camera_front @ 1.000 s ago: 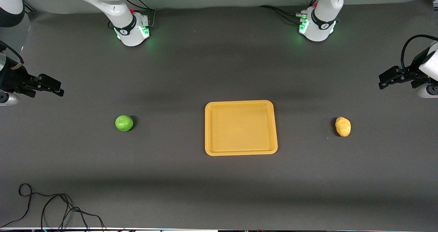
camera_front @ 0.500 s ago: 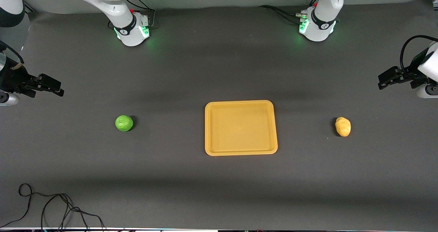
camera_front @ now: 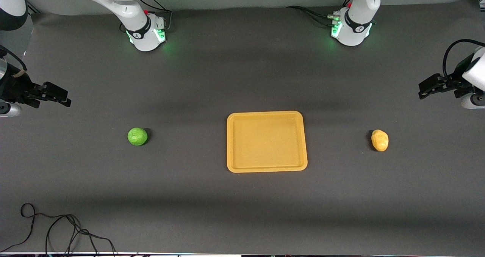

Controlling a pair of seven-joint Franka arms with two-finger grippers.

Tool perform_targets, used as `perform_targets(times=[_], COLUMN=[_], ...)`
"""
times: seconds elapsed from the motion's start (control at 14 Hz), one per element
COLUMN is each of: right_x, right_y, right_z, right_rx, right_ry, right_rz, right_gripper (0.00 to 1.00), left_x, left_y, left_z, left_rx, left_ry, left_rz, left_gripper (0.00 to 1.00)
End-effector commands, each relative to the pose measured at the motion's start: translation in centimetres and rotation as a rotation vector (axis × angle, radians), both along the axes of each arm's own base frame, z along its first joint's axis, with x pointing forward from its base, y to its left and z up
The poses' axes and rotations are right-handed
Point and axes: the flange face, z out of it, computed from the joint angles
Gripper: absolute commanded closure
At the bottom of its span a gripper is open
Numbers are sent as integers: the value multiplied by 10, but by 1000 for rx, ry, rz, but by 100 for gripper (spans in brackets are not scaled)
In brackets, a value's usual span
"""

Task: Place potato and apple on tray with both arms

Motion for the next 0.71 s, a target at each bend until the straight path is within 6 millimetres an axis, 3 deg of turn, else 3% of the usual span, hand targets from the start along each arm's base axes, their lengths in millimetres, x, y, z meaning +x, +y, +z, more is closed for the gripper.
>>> perform_targets(times=[0.0,0.5,0.64], right_x=[2,14,18], right_y=[0,-1,-5], right_z=[-1,18,9], right_rx=[-3,-11,-6], right_ry=[5,-39,-20], right_rz=[9,13,3], right_gripper=[0,0,0], left_x=[-7,-7,-7], left_y=[-1,-1,-2], left_z=[4,4,4], left_rx=[15,15,15], left_ry=[-14,-17,-17], left_rz=[-5,-3,-5], left_gripper=[0,0,0])
